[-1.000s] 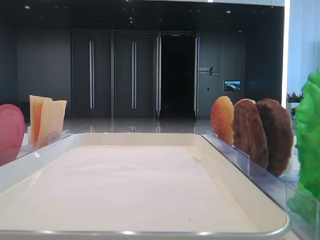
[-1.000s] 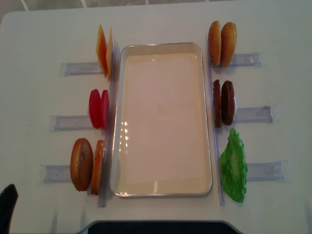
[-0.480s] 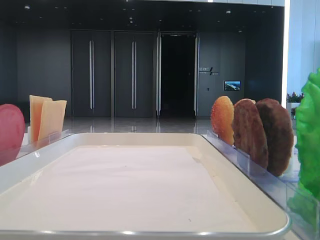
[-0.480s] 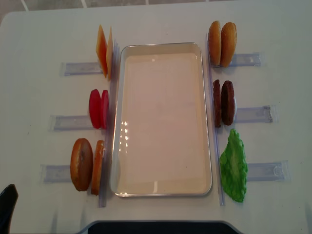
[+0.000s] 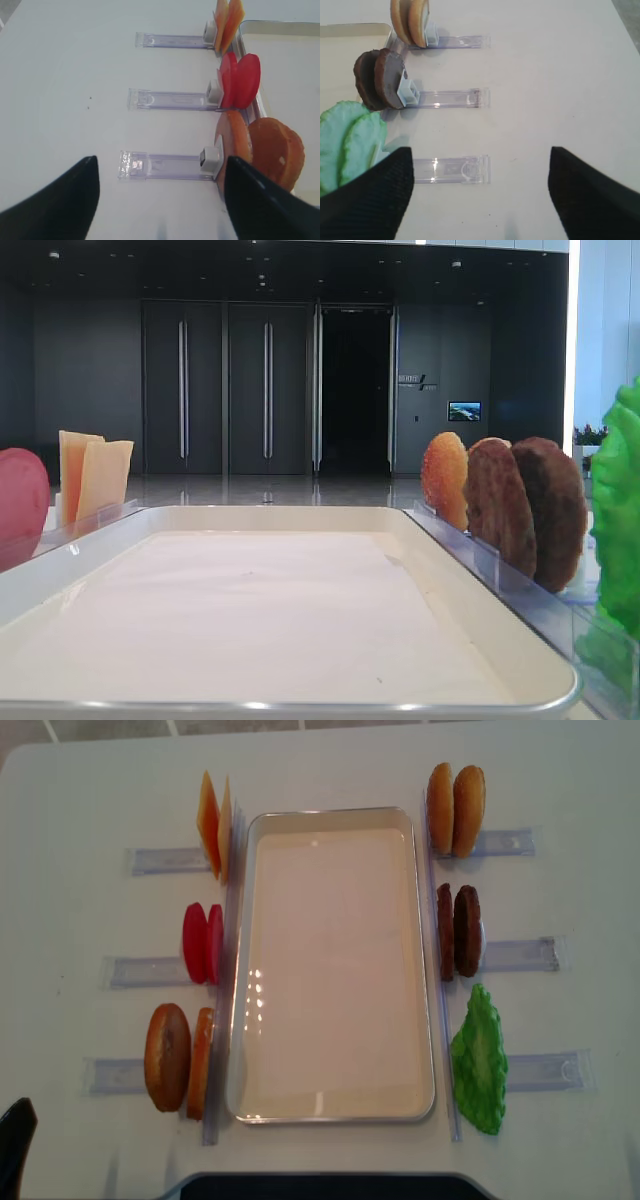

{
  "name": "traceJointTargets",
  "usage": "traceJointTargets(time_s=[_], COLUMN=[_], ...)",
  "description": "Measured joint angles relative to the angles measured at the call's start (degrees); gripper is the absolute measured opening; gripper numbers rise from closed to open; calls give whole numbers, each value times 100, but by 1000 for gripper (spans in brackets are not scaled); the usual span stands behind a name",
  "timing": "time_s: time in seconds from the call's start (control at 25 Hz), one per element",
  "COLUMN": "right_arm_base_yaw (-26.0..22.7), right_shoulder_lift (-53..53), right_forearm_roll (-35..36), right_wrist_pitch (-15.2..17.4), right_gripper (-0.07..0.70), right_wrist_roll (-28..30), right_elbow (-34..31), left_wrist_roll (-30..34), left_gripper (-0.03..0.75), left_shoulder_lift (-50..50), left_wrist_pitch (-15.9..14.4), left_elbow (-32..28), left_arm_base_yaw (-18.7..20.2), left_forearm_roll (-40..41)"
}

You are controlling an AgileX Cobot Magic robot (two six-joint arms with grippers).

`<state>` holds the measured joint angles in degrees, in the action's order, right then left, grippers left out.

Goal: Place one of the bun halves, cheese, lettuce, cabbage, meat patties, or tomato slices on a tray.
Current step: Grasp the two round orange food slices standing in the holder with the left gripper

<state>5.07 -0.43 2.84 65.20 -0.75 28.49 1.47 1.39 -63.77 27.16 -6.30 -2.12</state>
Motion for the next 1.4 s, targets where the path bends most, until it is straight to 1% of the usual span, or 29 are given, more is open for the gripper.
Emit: traceJointTargets(time_s=[0.88,1.04,1.2,1.4], right_arm_base_yaw=[0,0,0,0], right_shoulder_lift=[0,0,0,0], right_forearm_roll=[0,0,0,0], right_wrist_pitch=[0,0,0,0], right_gripper=[555,555,555,555], right_wrist_roll=[0,0,0,0], right_elbow=[0,0,0,0], left_wrist_roll=[-48,-307,-354,-642], left_gripper=[591,591,591,591], left_shoulder_lift=[-40,-569,-1324,-2585], left_wrist_pitch=[-29,-325,-412,-722], left_elbow=[20,306,776,1283], left_arm_base_yaw=[0,0,0,0], left_forearm_roll=[0,6,150,390])
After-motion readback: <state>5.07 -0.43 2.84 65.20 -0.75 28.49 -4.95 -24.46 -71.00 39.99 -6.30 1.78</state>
